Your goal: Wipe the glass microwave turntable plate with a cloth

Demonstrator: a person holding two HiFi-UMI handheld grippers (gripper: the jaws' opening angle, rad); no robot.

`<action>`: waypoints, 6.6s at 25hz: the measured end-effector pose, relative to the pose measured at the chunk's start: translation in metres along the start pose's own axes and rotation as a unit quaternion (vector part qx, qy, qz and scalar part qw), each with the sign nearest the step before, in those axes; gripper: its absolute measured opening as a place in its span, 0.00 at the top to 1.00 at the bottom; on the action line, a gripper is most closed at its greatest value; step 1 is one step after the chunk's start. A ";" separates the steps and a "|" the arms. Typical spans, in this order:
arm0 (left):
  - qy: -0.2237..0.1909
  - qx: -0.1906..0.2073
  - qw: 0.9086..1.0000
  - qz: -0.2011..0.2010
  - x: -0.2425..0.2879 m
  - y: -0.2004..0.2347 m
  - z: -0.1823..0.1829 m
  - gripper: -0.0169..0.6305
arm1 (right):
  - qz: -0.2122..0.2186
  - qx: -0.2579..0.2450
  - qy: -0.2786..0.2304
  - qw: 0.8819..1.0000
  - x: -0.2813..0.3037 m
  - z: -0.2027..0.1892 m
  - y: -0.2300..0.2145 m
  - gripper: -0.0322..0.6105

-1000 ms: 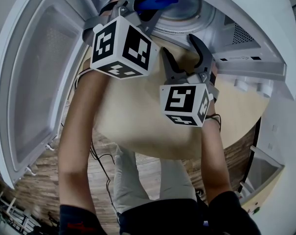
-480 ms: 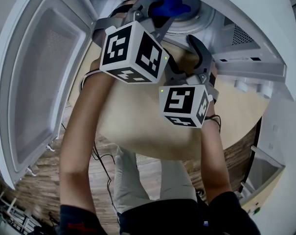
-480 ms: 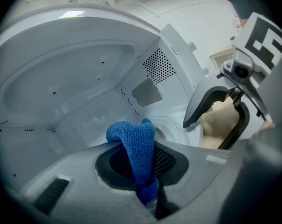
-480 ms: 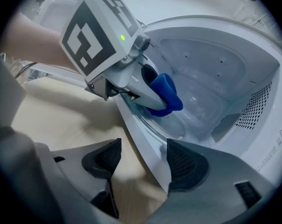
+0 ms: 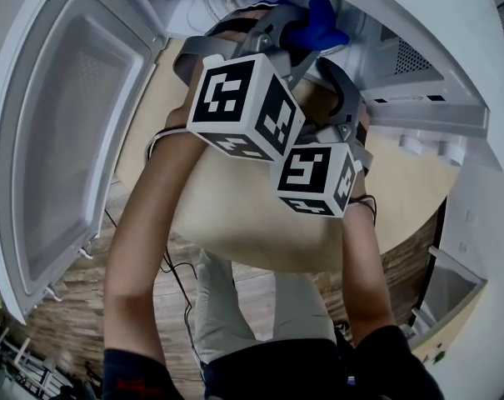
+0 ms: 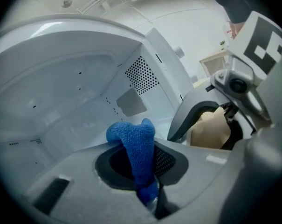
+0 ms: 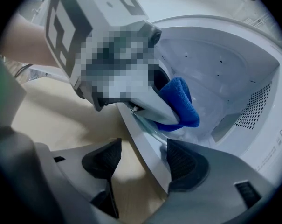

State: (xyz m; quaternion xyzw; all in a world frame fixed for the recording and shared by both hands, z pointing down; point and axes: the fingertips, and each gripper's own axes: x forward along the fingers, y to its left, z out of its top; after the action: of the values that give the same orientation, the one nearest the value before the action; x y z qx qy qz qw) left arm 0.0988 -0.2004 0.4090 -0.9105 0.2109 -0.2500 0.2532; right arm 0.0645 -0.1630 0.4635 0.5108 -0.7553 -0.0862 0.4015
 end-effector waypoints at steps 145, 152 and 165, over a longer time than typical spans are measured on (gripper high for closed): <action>0.040 -0.273 0.957 0.092 -0.201 -0.002 0.069 0.89 | 0.076 0.155 -0.059 0.983 -0.148 0.086 -0.045 0.93; 0.022 -0.284 0.949 0.135 -0.244 0.028 0.115 0.89 | 0.068 0.169 -0.130 0.974 -0.200 0.135 -0.080 0.93; -0.013 -0.261 0.942 0.209 -0.292 0.070 0.188 0.89 | 0.066 0.185 -0.206 0.959 -0.263 0.192 -0.138 0.93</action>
State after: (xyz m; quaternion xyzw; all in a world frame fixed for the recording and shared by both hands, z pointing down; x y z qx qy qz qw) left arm -0.0431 -0.0390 0.1275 -0.8834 0.4507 -0.1153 0.0557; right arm 0.0688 -0.0598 0.1257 0.4968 -0.8562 -0.0214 0.1403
